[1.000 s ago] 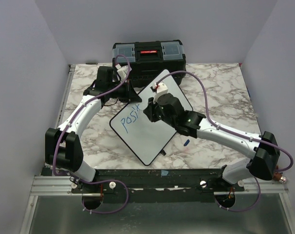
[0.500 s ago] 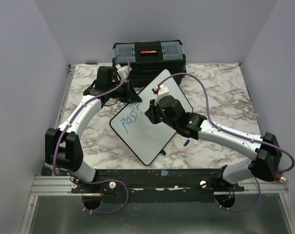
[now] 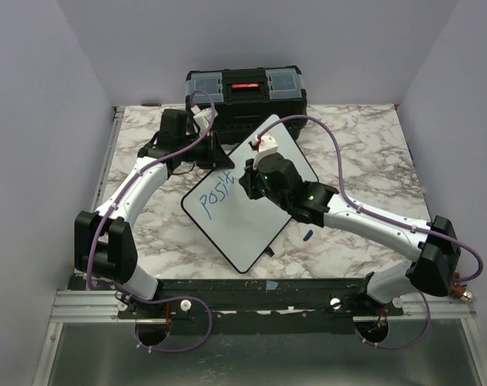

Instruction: Write a sentence on the whiteboard

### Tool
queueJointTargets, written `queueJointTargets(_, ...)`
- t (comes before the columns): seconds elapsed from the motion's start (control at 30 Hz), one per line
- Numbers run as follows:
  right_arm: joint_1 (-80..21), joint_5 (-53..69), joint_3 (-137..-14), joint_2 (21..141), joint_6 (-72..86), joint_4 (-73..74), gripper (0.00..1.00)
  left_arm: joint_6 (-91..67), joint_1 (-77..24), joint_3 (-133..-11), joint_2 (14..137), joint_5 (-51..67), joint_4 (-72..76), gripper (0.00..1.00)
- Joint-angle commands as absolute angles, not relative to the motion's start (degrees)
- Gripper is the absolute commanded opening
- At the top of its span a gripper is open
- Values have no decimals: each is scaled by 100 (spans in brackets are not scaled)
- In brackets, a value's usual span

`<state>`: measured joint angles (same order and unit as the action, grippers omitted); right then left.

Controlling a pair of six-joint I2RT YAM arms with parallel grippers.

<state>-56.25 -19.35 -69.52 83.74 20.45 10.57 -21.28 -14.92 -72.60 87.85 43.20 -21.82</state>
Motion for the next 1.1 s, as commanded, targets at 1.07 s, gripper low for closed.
queueJointTargets(1.07,-5572,-2584,-7310,8543,1845,976,1,-1907,-1547,-7312,8524,4230,-1802,0)
